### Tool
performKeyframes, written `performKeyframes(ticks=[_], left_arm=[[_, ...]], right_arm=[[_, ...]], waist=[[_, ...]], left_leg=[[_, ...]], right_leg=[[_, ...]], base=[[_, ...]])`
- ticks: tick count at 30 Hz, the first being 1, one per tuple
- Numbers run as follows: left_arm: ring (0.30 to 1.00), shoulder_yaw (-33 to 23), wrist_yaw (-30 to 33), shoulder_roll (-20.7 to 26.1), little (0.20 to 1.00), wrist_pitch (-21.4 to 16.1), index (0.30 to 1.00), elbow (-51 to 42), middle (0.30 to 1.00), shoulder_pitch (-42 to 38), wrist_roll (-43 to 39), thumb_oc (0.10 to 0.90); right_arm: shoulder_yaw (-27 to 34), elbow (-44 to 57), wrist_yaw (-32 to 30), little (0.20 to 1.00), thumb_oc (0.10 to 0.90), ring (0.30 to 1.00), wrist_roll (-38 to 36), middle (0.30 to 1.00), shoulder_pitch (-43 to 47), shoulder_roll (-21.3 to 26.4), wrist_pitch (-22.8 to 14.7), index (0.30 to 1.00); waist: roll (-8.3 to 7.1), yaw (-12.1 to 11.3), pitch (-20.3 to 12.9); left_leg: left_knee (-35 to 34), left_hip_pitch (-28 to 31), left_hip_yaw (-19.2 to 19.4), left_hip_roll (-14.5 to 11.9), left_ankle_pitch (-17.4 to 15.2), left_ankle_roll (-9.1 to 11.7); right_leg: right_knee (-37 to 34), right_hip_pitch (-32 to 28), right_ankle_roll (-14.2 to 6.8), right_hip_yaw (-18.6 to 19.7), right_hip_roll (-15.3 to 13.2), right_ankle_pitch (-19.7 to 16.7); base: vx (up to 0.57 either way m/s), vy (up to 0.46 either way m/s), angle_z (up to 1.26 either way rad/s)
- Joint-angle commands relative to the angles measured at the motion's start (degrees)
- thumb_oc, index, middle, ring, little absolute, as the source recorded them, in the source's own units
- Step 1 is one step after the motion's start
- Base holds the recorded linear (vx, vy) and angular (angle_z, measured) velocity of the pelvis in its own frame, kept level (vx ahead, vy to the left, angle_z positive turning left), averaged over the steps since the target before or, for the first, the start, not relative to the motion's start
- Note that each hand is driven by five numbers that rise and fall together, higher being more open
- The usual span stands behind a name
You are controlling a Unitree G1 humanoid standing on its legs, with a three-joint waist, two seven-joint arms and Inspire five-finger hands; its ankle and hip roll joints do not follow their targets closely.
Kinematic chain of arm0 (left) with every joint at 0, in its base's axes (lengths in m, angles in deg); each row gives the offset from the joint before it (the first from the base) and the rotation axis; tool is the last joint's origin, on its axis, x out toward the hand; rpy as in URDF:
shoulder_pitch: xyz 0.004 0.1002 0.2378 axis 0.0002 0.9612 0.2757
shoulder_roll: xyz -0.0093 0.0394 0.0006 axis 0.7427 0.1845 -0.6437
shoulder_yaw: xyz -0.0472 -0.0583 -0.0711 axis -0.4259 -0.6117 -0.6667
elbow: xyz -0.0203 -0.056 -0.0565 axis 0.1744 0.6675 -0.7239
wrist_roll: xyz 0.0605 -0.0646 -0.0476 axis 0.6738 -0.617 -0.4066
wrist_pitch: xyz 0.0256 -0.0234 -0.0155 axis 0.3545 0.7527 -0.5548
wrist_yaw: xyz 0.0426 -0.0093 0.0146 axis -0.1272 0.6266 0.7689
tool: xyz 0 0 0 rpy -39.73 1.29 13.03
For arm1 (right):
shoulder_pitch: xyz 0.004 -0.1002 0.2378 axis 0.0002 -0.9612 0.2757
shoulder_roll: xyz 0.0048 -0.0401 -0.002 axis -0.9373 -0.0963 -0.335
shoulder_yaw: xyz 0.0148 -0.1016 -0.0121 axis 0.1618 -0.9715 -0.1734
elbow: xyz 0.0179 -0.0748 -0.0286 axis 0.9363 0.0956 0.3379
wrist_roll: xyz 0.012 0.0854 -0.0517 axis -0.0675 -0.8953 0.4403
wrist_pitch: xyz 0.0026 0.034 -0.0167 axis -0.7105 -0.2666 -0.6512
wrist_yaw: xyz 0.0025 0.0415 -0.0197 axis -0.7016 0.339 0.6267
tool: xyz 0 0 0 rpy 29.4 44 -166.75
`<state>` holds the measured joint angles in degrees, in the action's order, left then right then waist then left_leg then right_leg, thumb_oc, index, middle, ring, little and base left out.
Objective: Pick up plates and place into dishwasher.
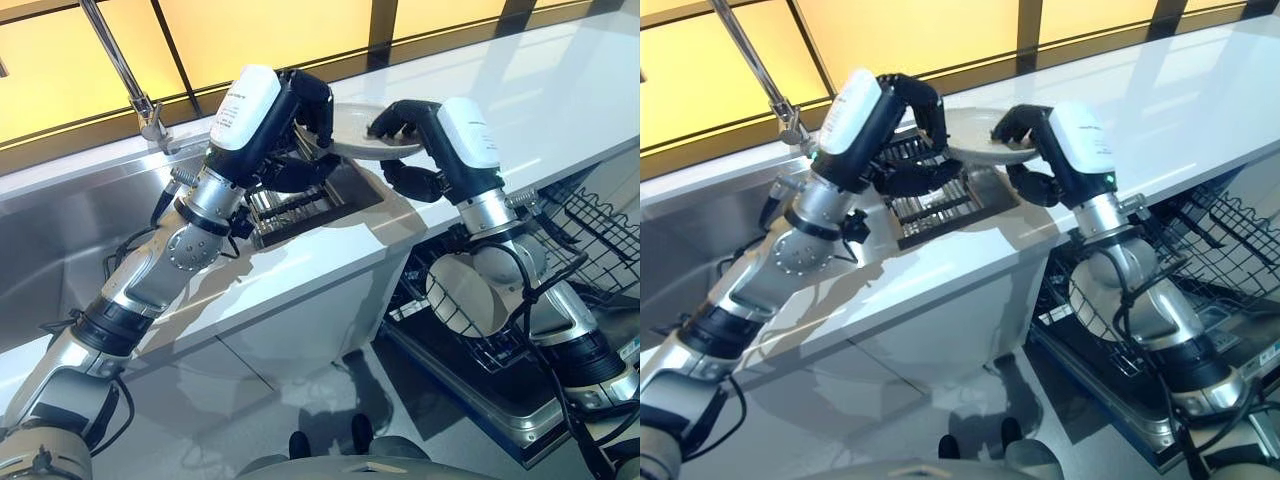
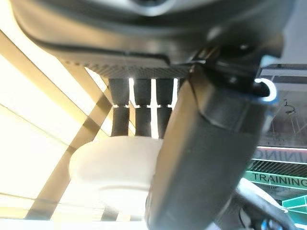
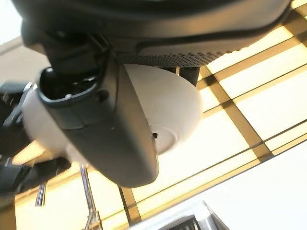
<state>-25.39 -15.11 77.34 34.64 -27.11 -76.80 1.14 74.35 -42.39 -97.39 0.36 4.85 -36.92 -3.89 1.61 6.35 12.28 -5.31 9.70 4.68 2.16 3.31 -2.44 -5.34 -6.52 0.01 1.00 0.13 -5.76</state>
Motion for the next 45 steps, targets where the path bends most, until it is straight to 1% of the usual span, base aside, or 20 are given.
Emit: performKeyframes(ticks=[1,9,14,15,18,20,25,30,34,36,41,43,44,45], left_arm=[[0.3,0.86,2.78,-1.67,0.2,-1.23,0.3,2.5,0.3,-8.34,-3.44,0.1],[0.3,0.9,2.91,-1.4,0.2,-1.3,0.3,2.73,0.3,-8.09,-3.23,0.1],[0.3,0.67,3.49,-1.51,0.2,-0.66,0.3,2.74,0.3,-7.81,-1.87,0.1],[0.9,0.62,3.35,-1.42,0.9,-0.69,0.9,2.71,0.9,-7.75,-1.91,0.8],[0.9,0.29,3.55,-0.86,0.9,-0.7,0.9,3.18,0.9,-7.39,-2.01,0.8],[0.9,0.01,4.94,-0.09,0.9,-2.14,0.9,4.21,0.9,-7.26,-1.74,0.8],[0.9,-1.55,6.59,0.8,0.9,-3.49,0.9,4.65,0.9,-6.0,-2.42,0.8],[0.9,-2.99,9.16,1.66,0.9,-6.72,0.9,6.59,0.9,-4.49,-3.54,0.8],[0.9,-5.25,11.09,1.85,0.9,-8.35,0.9,7.44,0.9,-2.36,-4.48,0.8],[0.9,-6.62,11.02,1.61,0.9,-8.25,0.9,7.48,0.9,-0.97,-5.89,0.8],[0.9,-7.11,10.81,1.5,0.9,-7.99,0.9,7.9,0.9,0.05,-5.46,0.8],[0.9,-7.67,9.94,1.63,0.9,-7.39,0.9,7.75,0.9,1.97,-5.04,0.8],[0.9,-8.43,9.72,1.51,0.9,-7.64,0.9,8.22,0.9,4.27,-4.27,0.8],[0.9,-8.4,9.73,1.44,0.9,-7.7,0.9,8.24,0.9,4.39,-4.26,0.8]], right_arm=[[1.97,0.35,-4.16,0.2,0.1,0.3,0.04,0.3,7.69,-1.07,-2.94,0.3],[2.52,0.45,-4.69,0.2,0.1,0.3,0.59,0.3,7.3,-0.86,-2.86,0.3],[2.94,0.11,-5.33,0.2,0.1,0.3,1.78,0.3,6.98,-0.85,-2.65,0.3],[3.0,0.12,-5.35,0.2,0.1,0.3,1.77,0.3,6.96,-0.78,-2.59,0.3],[3.71,-0.01,-5.66,0.2,0.1,0.3,1.8,0.3,6.51,-0.06,-2.25,0.3],[4.56,-0.1,-5.73,0.2,0.1,0.3,1.99,0.3,6.03,0.73,-2.08,0.3],[6.52,-0.9,-6.48,0.2,0.1,0.3,3.43,0.3,3.8,2.17,-2.55,0.3],[9.25,-1.74,-6.76,0.2,0.1,0.3,4.6,0.3,0.91,4.34,-3.23,0.3],[12.31,-2.83,-6.7,0.2,0.1,0.3,5.91,0.3,-2.69,6.11,-3.74,0.3],[14.82,-3.46,-7.07,0.2,0.1,0.3,6.9,0.3,-5.49,7.31,-3.98,0.3],[16.77,-3.74,-7.92,0.2,0.1,0.3,7.32,0.3,-7.39,8.49,-3.4,0.3],[20.81,-4.4,-9.1,0.2,0.1,0.3,7.2,0.3,-10.74,10.04,-3.25,0.3],[25.39,-5.59,-10.14,0.2,0.1,0.3,7.56,0.3,-14.8,11.49,-2.61,0.3],[25.77,-5.55,-10.24,0.2,0.1,0.3,7.52,0.3,-15.25,11.58,-2.83,0.3]], waist=[[-0.82,-0.84,-7.92],[-0.77,-0.83,-8.0],[-0.81,-0.78,-8.07],[-0.81,-0.78,-8.09],[-0.85,-0.64,-8.17],[-0.84,-0.47,-8.2],[-0.84,-0.22,-8.43],[-0.87,0.48,-8.72],[-0.94,1.23,-8.84],[-1.04,1.91,-8.89],[-1.05,2.36,-8.96],[-1.15,3.12,-9.01],[-1.32,4.25,-8.96],[-1.28,4.19,-9.03]], left_leg=[[0.31,1.73,-0.76,2.4,-9.56,-1.59],[0.31,1.77,-0.79,2.41,-9.66,-1.63],[0.31,1.81,-0.74,2.37,-9.68,-1.61],[0.31,1.81,-0.74,2.37,-9.66,-1.6],[0.31,1.82,-0.58,2.33,-9.67,-1.61],[0.31,1.83,-0.29,2.25,-9.68,-1.6],[0.31,1.87,0.19,2.11,-9.79,-1.61],[0.31,2.04,0.77,1.93,-10.03,-1.56],[0.31,2.15,1.44,1.74,-10.09,-1.6],[0.31,2.26,1.89,1.6,-10.17,-1.65],[0.31,2.33,2.49,1.45,-10.27,-1.67],[0.31,2.27,3.13,1.28,-10.33,-1.65],[0.31,2.19,3.85,1.11,-10.45,-1.7],[0.31,2.18,3.91,1.1,-10.46,-1.71]], right_leg=[[0.34,-3.76,-1.44,-1.04,3.54,8.06],[0.34,-3.78,-1.44,-1.11,3.53,8.09],[0.34,-3.79,-1.46,-1.07,3.53,8.06],[0.34,-3.79,-1.47,-1.05,3.54,8.05],[0.34,-3.73,-1.5,-0.94,3.58,8.0],[0.34,-3.68,-1.51,-0.88,3.58,7.93],[0.34,-3.64,-1.52,-0.83,3.58,7.94],[0.34,-3.62,-1.7,-0.44,3.65,7.97],[0.34,-3.58,-1.71,0.05,3.74,7.85],[0.34,-3.55,-1.77,0.41,3.81,7.79],[0.34,-3.47,-1.82,0.78,3.89,7.71],[0.34,-3.23,-1.94,1.27,4.05,7.57],[0.34,-2.94,-2.12,2.02,4.19,7.38],[0.34,-2.9,-2.13,2.08,4.2,7.36]], base=[[0.0,0.0,0.0],[0.0,0.0,0.0],[0.0,0.0,0.0],[0.0,0.0,0.0],[0.0,0.0,0.0],[0.0,0.0,0.0],[0.0,0.0,0.0],[0.02,0.004,-0.01],[0.02,0.007,-0.02],[0.03,0.013,-0.09],[0.02,0.008,-0.08],[0.03,0.009,-0.12],[0.04,0.009,-0.08],[0.04,0.007,-0.11]])
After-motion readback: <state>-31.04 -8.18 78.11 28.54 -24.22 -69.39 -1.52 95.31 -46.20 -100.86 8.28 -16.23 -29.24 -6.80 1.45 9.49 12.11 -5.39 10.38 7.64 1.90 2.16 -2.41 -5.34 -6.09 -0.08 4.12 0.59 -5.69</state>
